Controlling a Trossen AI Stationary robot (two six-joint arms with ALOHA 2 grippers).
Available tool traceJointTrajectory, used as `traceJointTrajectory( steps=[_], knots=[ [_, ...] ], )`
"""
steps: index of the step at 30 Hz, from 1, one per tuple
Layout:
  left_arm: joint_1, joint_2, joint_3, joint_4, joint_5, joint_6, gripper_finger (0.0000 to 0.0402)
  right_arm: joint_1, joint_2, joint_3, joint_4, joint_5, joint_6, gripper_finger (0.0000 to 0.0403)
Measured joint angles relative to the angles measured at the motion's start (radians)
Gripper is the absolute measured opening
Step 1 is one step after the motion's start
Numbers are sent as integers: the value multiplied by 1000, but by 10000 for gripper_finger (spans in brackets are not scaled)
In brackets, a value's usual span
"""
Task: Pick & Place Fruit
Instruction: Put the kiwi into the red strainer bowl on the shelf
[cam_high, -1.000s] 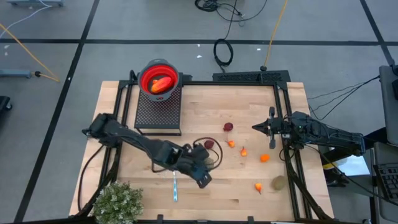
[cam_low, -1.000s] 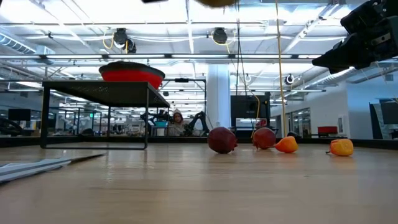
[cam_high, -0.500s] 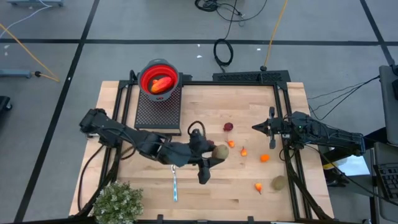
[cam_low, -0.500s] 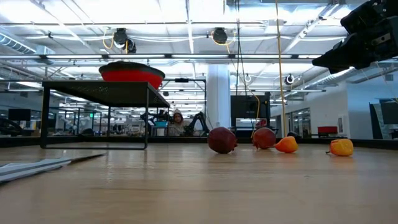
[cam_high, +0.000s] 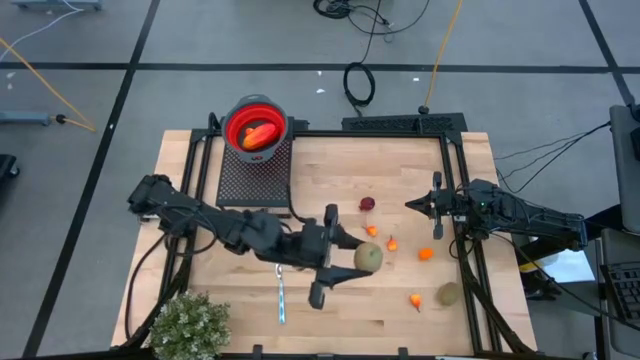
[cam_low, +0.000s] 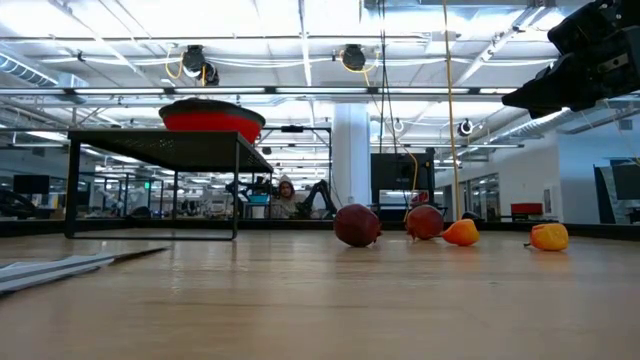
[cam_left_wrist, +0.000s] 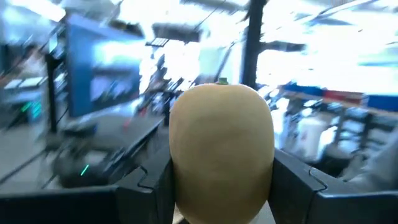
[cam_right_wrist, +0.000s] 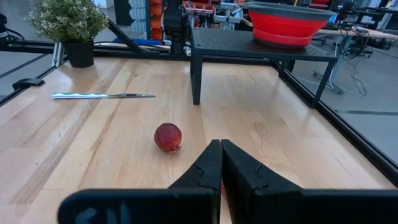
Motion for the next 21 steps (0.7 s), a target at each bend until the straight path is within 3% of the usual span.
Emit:
traceJointTrajectory(
  steps=[12,21],
  knots=[
    [0,0,0,251,341,160,184,0,0,0,0,0,0,0],
    [0,0,0,296,424,212,184,0,0,0,0,0,0,0]
  ],
)
